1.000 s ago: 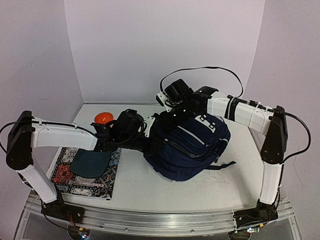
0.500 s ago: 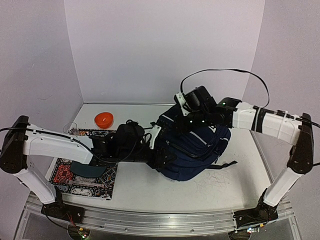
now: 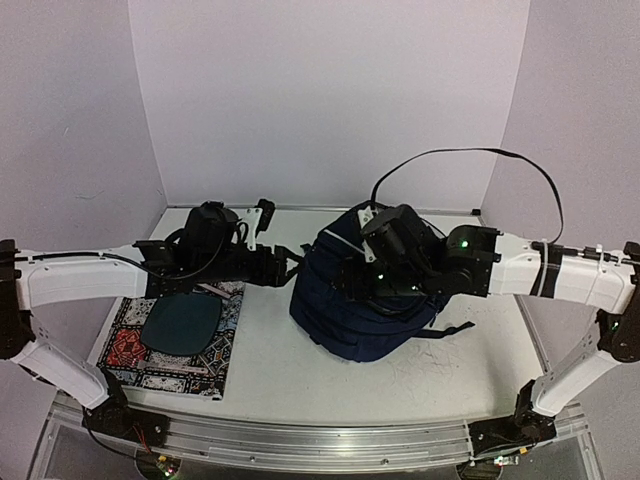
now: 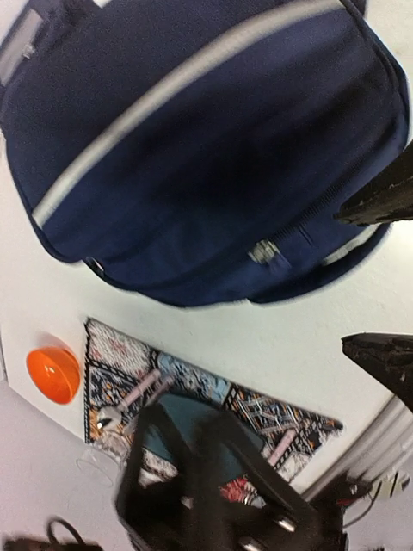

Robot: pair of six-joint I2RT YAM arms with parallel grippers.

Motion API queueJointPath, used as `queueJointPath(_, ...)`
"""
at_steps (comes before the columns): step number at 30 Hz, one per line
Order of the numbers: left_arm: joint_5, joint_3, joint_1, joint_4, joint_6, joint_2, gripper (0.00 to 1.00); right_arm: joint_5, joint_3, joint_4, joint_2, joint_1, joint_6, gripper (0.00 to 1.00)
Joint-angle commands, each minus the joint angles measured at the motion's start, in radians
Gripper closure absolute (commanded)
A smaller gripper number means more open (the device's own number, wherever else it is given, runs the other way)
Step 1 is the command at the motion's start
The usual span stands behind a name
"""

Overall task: Pack the student bag
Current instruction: Pick up the second largest pocket of the bag from the student bag.

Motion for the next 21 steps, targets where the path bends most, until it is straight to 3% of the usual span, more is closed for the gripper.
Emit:
queueJointPath(1, 0.013, 0.127, 0.033, -0.099, 0.002, 0.063, 0.21, 0.059, -0.012, -0.001, 0.042, 0.062, 0.215, 0.60)
queueJointPath(9, 0.187, 0.261, 0.131, -0.097, -0.058, 0.237, 0.20, 0.088, -0.069, 0.138, 0.135, 0.085, 0.404, 0.63)
queueJointPath(18, 0.314, 0.327, 0.134, -0.099, -0.070, 0.364, 0.22, 0.179, -0.058, 0.215, 0.207, 0.080, 0.474, 0.60)
queueJointPath(21, 0.343, 0.323, 0.134, -0.097, -0.084, 0.377, 0.27, 0.216, -0.062, 0.221, 0.218, 0.069, 0.508, 0.58)
